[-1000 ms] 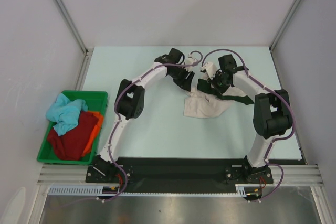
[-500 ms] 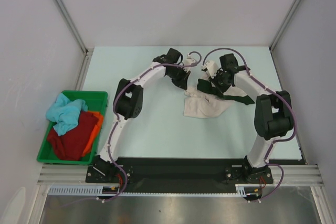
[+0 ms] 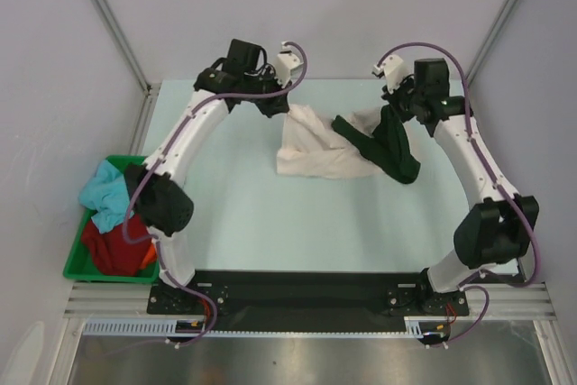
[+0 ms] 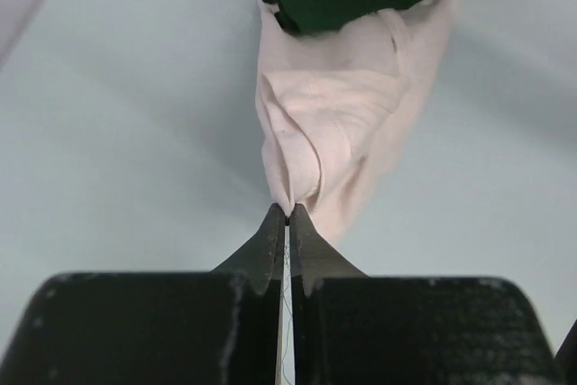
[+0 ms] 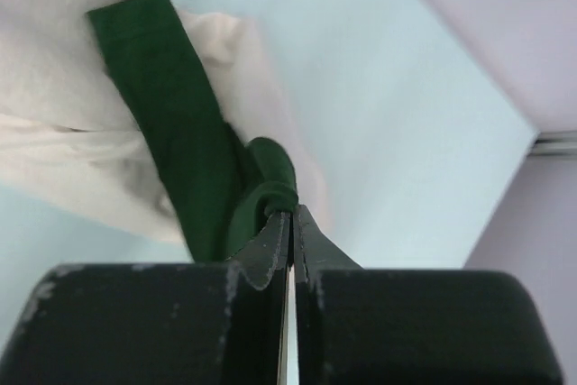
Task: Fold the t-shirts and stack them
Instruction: Flatten the tshirt out
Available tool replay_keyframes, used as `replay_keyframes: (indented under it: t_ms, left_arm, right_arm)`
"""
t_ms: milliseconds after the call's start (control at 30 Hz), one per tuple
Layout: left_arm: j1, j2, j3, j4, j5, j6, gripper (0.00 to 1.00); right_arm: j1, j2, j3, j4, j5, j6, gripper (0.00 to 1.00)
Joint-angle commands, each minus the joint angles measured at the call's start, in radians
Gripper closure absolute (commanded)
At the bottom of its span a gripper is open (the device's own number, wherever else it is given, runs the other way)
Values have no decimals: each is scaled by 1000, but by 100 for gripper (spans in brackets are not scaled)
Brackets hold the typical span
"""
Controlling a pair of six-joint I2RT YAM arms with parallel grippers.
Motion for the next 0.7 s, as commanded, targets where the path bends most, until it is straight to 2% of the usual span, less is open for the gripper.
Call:
replay_keyframes:
  t_ms: [0,133,267,300,400,500,600,667]
  left_arm:
    - [-4,-141,-9,-50,-49,82,100]
    - [-4,-283,-52,-89,-89,102,100]
    - [-6,-498,-128,-102,-99,99,100]
    - [-4,-533,-168,-95,-112,99,100]
    - [-3,-648,-199,-109,-140,102,100]
    - [8,-707,-185,-79,-174,89,100]
    - [72,-712,-161,-47,-190,60,100]
    - [77,-721,-212,9,-227,95,100]
  right_arm:
    - [6,-129,87,16,-4,28,100]
    - [18,-265,86,-19,-1,42,100]
    - [79,-417,76,-125,1,15,100]
    - [96,-492,64,-127,17,20,100]
    - [162,-564,87,-182,97,85,100]
    - [148,-621,115,-226,138,116,100]
    - [127,-654,70,-184,189,82,100]
    - [107,-660,15,-135,197,58,100]
